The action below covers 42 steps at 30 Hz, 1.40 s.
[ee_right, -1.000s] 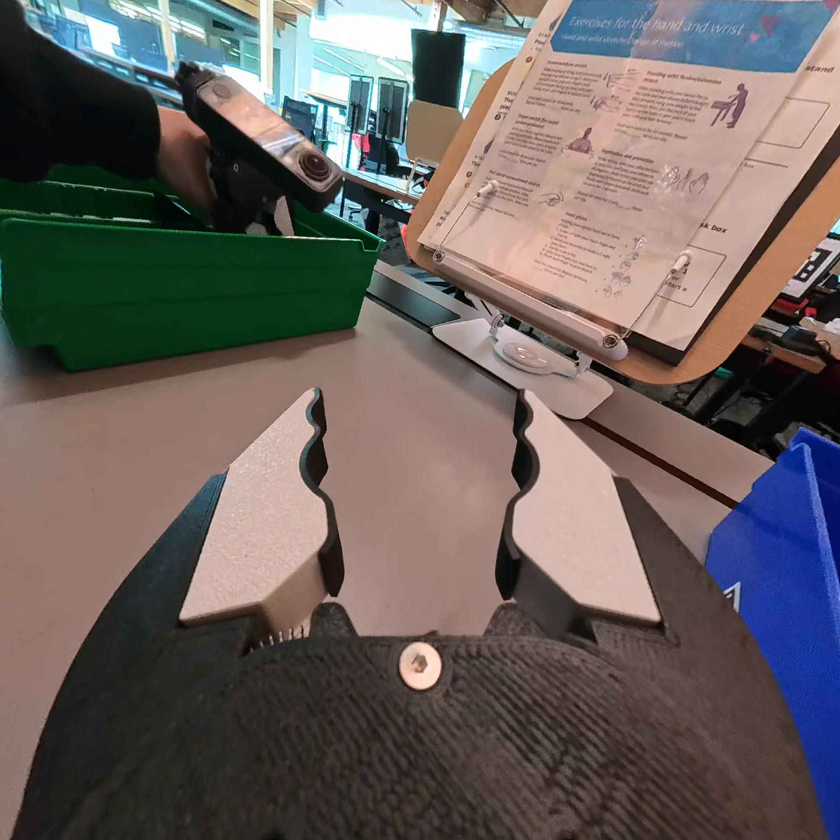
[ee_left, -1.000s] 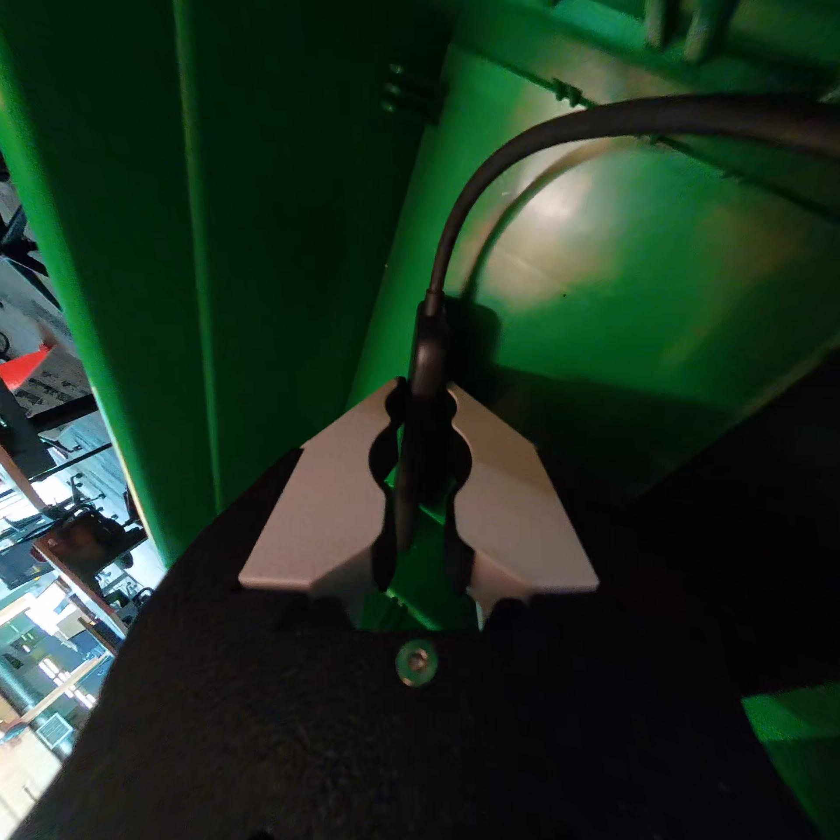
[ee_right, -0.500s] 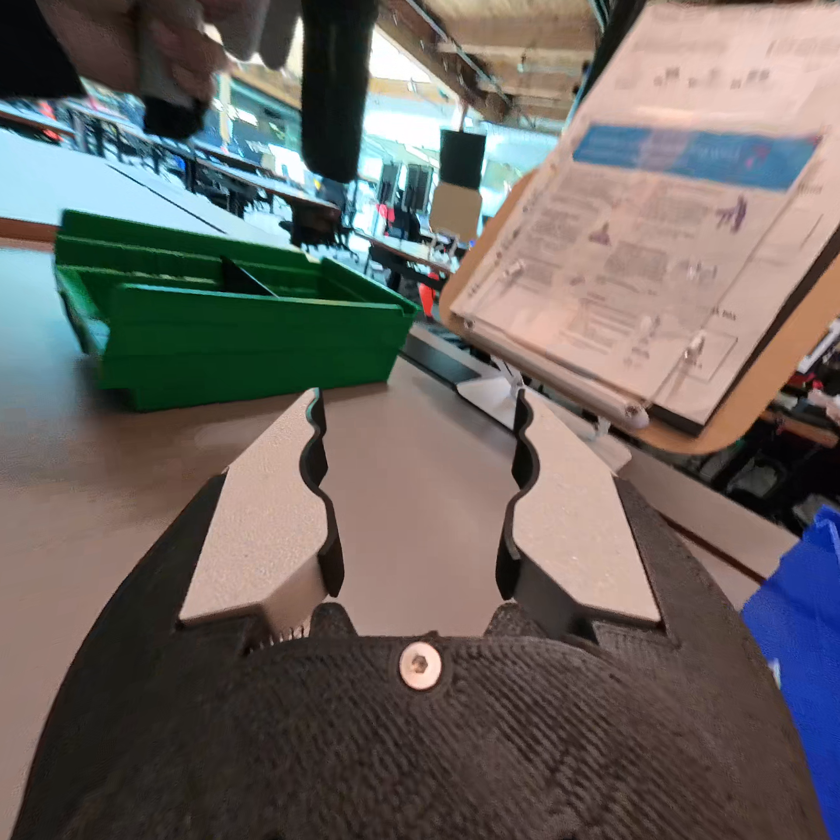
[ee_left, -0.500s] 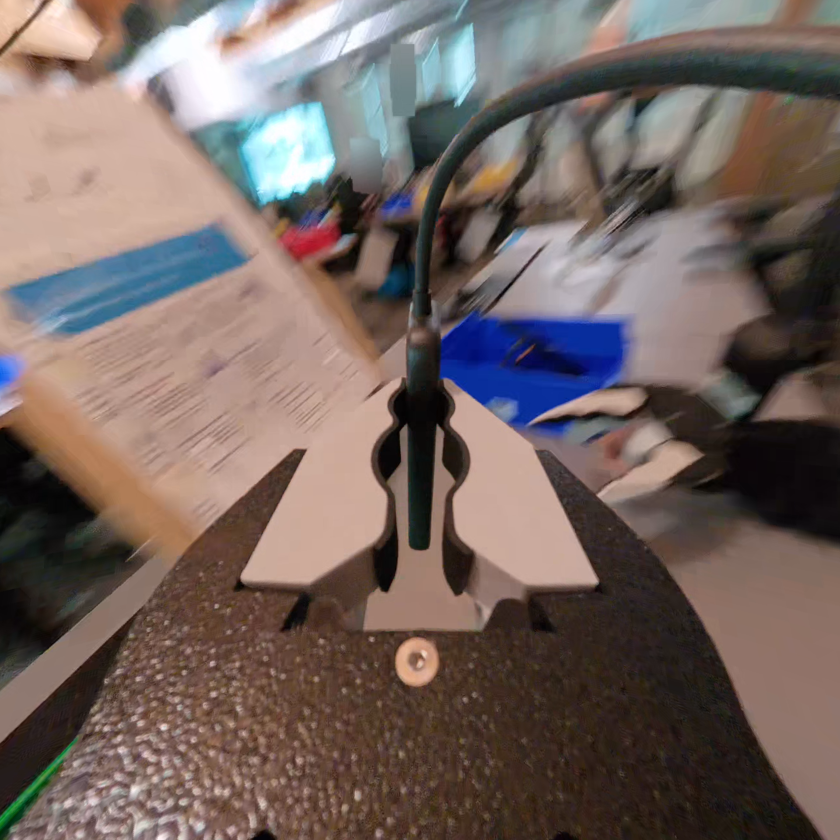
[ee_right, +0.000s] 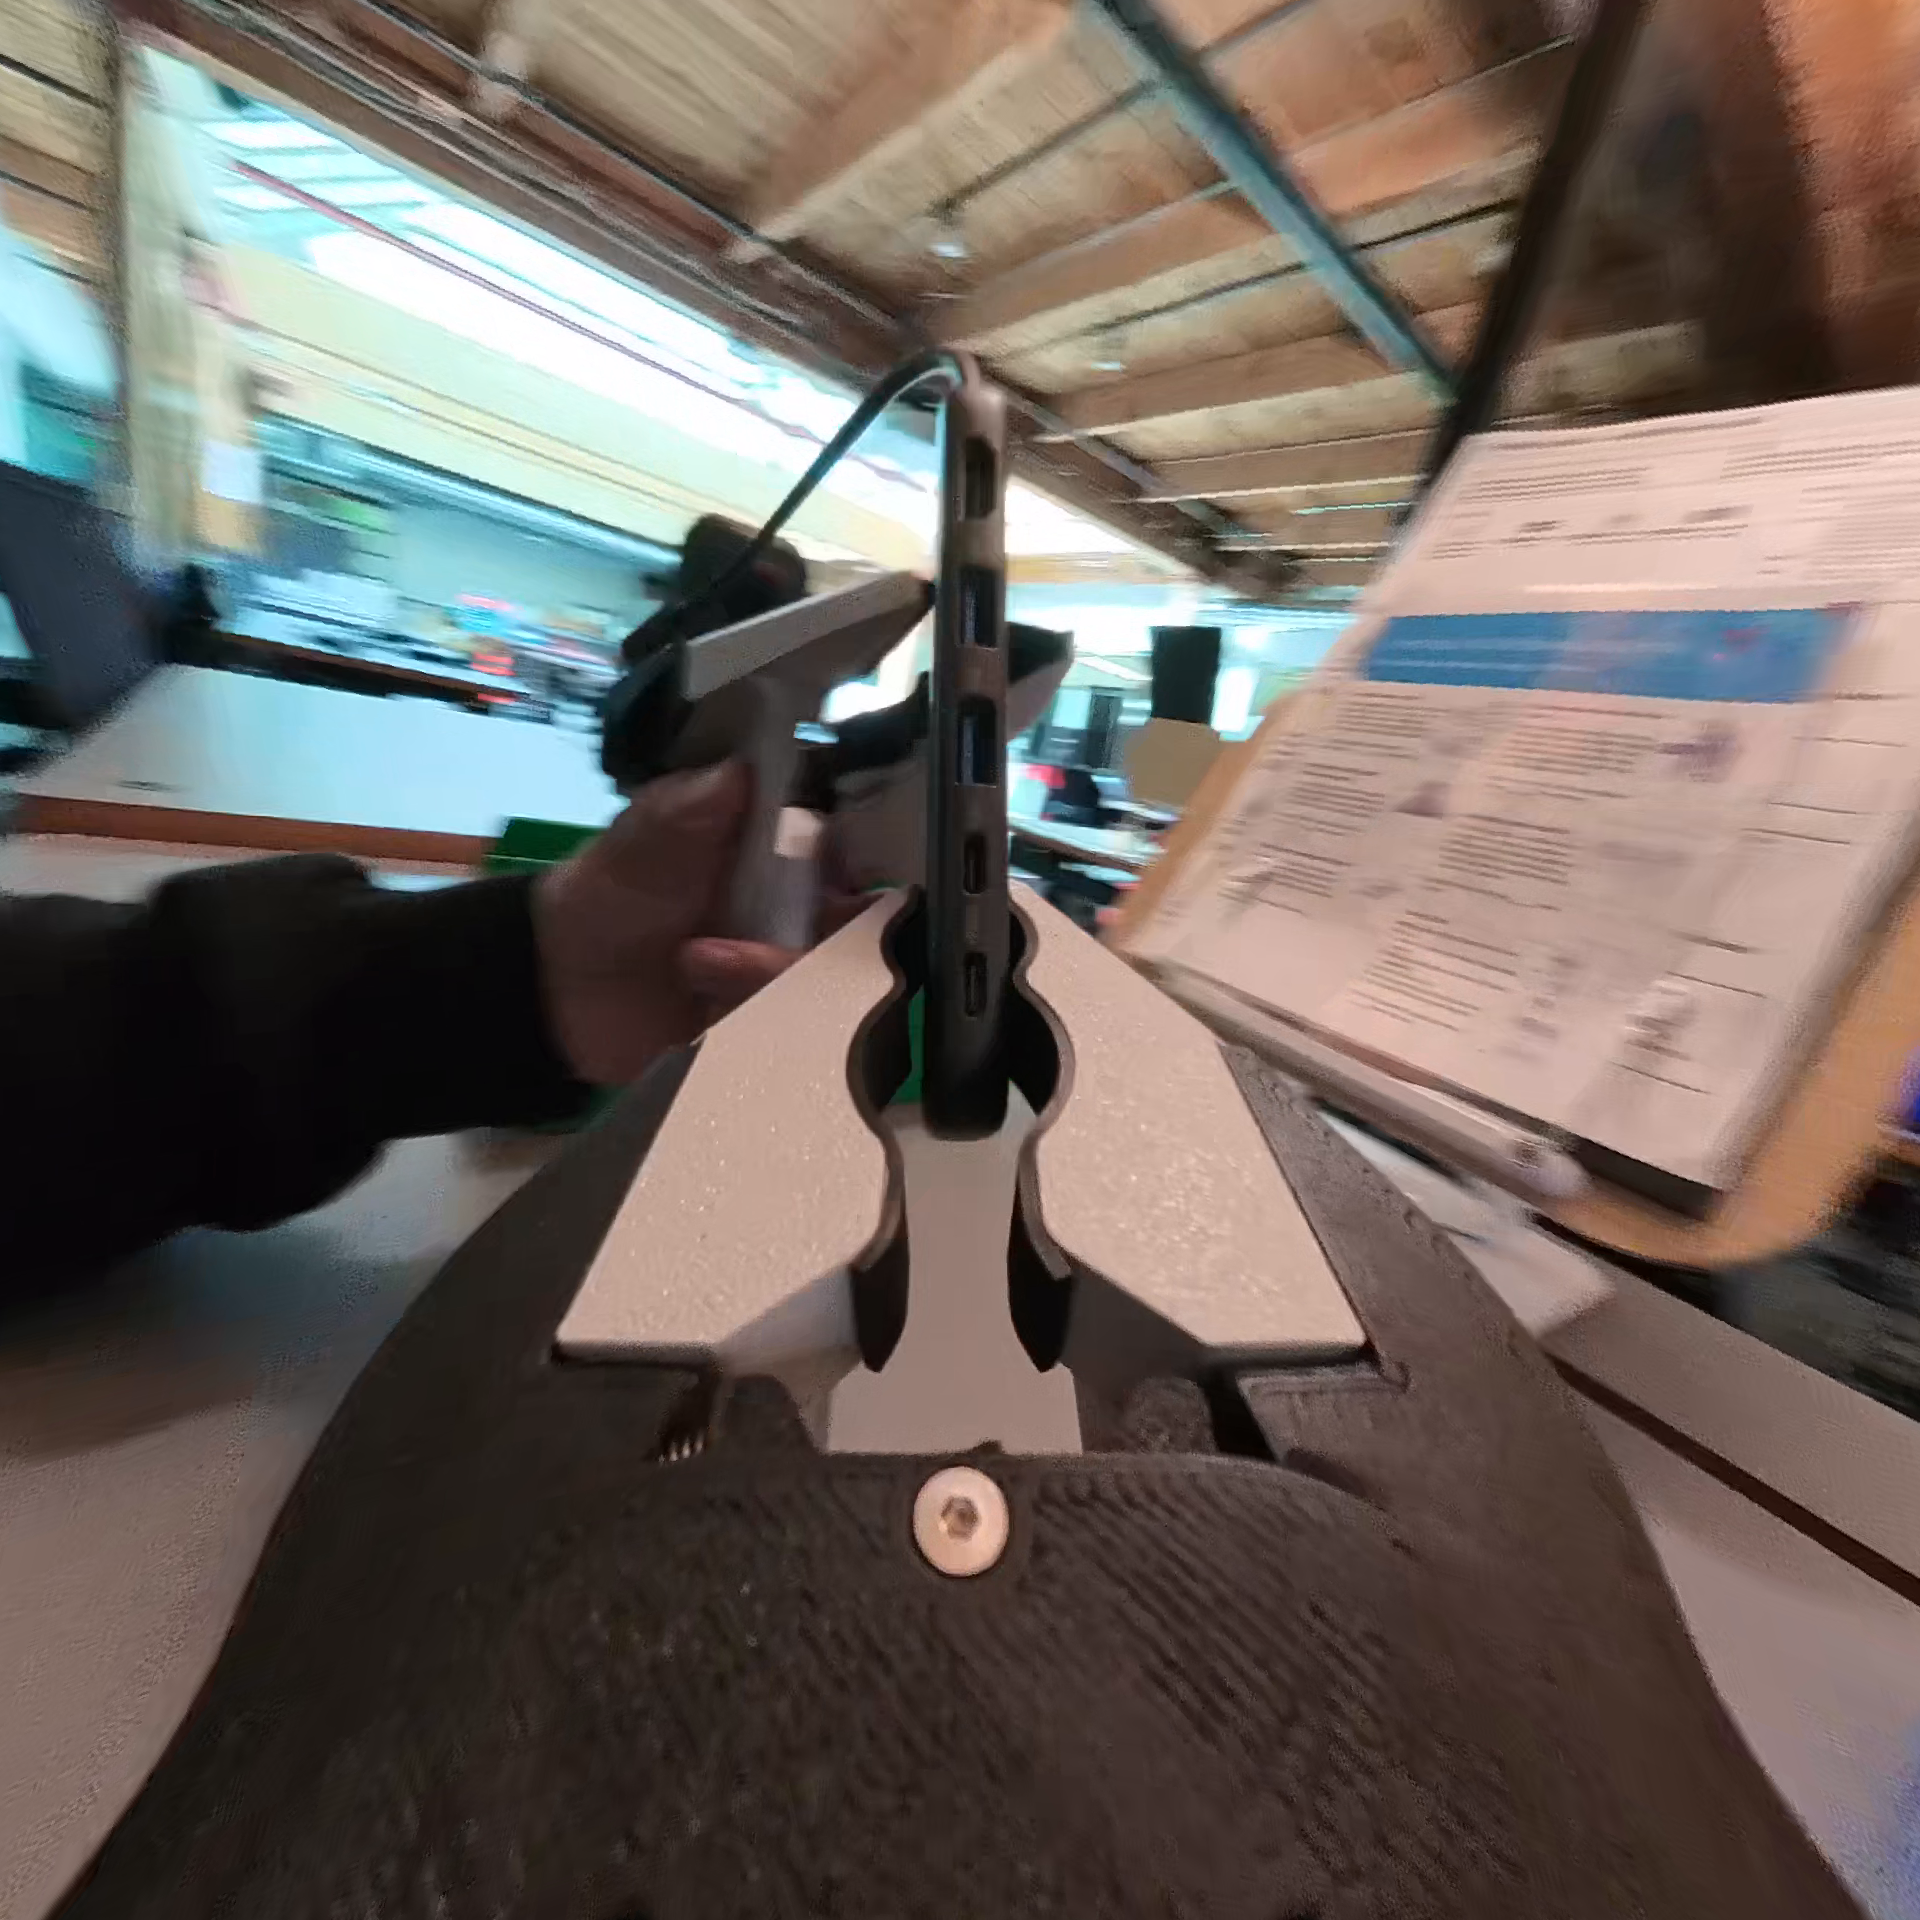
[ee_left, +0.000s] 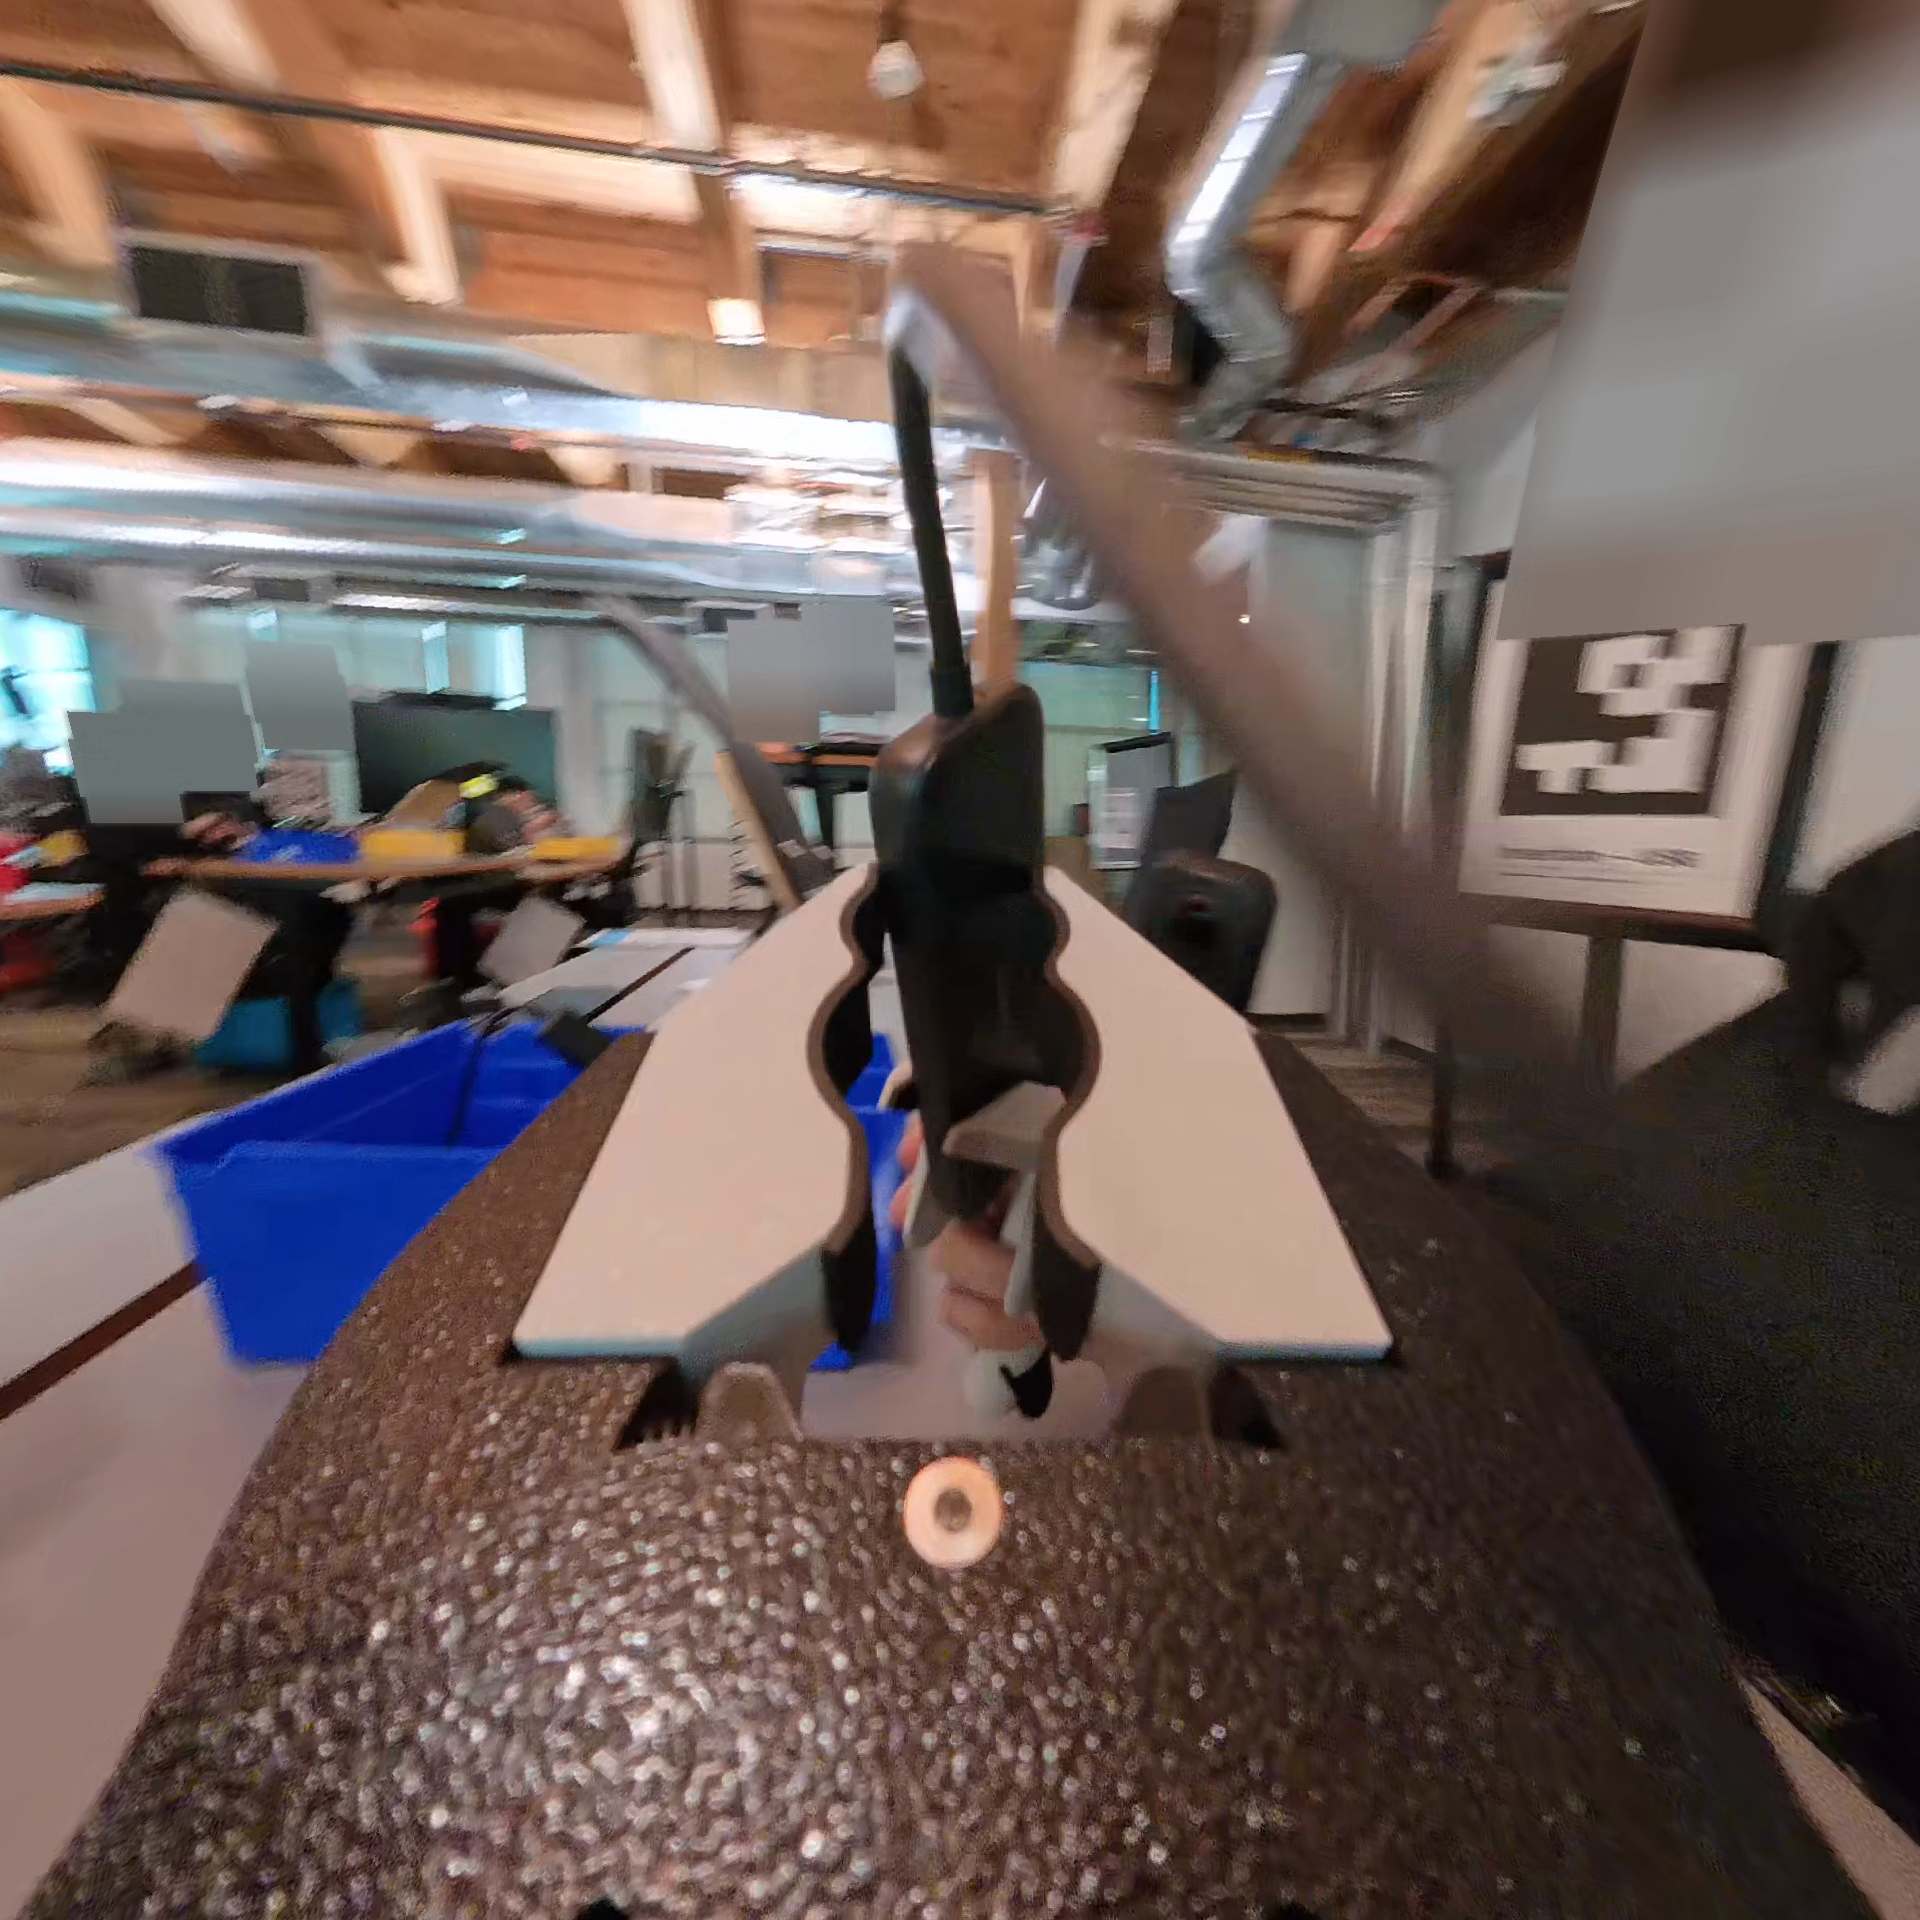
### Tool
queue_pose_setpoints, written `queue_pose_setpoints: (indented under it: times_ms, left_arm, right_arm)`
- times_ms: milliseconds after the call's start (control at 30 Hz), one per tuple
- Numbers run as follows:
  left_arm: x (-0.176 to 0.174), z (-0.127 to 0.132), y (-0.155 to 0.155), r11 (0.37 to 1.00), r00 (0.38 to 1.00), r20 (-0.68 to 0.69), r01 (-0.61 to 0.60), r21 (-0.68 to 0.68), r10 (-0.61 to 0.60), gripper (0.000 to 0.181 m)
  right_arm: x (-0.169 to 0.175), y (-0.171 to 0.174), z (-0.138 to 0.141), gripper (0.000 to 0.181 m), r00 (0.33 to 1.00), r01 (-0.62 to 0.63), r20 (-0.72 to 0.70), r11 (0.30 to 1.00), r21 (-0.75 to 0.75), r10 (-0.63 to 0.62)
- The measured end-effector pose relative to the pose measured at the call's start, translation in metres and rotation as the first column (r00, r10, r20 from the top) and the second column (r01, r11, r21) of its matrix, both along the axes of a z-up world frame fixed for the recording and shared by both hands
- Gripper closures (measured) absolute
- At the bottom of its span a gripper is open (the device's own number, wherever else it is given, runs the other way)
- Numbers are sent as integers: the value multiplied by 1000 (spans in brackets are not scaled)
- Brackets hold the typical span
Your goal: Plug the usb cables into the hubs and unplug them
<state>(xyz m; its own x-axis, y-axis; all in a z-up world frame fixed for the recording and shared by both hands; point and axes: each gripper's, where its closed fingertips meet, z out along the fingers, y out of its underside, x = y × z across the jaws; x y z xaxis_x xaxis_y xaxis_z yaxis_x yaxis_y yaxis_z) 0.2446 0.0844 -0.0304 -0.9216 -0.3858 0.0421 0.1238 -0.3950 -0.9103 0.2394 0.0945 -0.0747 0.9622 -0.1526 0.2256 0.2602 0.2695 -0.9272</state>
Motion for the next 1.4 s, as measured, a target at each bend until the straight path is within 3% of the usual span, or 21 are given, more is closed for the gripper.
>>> queue_pose_setpoints:
  times_ms: [100,200,333,433,600,633,667,767,833,900,1000,1067,1200,1233,1333,1400]
  left_arm:
    - [29,-18,8,984,977,-117,-178,32,181,142]
    - [38,-41,8,971,946,-224,-217,104,236,131]
    - [39,-49,12,968,913,-323,-232,95,250,131]
    - [45,-59,16,967,876,-409,-230,110,255,127]
    - [46,-61,14,979,864,-464,-199,44,196,115]
    - [47,-63,14,978,859,-470,-202,52,202,117]
    - [49,-66,16,974,852,-473,-216,70,223,132]
    - [46,-68,17,970,863,-442,-215,115,244,133]
    - [45,-68,19,949,873,-377,-257,180,308,134]
    - [45,-77,22,909,867,-326,-280,307,378,134]
    - [30,-96,13,832,898,-253,-187,523,360,134]
    - [9,-113,-2,763,933,-247,-44,645,263,134]
    - [-22,-143,-20,621,951,-282,146,770,127,134]
    - [-27,-147,-23,601,949,-297,178,779,103,134]
    - [-34,-157,-23,549,944,-316,218,807,90,134]
    - [-33,-157,-22,560,943,-321,219,799,90,134]
  right_arm:
    - [37,-13,-3,172,967,250,52,968,-27,-248]
    - [69,-28,-10,172,863,496,153,864,-84,-481]
    - [82,-31,-20,172,781,615,238,777,-131,-578]
    - [80,-23,-27,171,764,632,287,761,-150,-578]
    - [57,9,-49,172,835,529,310,819,-223,-455]
    - [54,13,-51,172,835,527,318,819,-226,-450]
    - [51,16,-52,172,835,525,320,821,-224,-447]
    - [46,21,-54,170,866,472,302,852,-229,-398]
    - [33,24,-61,151,925,332,284,901,-280,-253]
    - [23,16,-52,108,979,171,153,947,-274,-132]
    - [18,-2,-26,92,997,-28,-77,987,-159,16]
    - [12,-8,-22,96,982,-137,-150,982,-130,117]
    - [-16,-3,-47,101,929,-345,-224,907,-241,294]
    - [-21,-1,-51,102,923,-365,-226,895,-255,312]
    - [-35,3,-68,129,898,-431,-247,839,-332,364]
    - [-34,5,-69,137,906,-419,-221,841,-343,361]
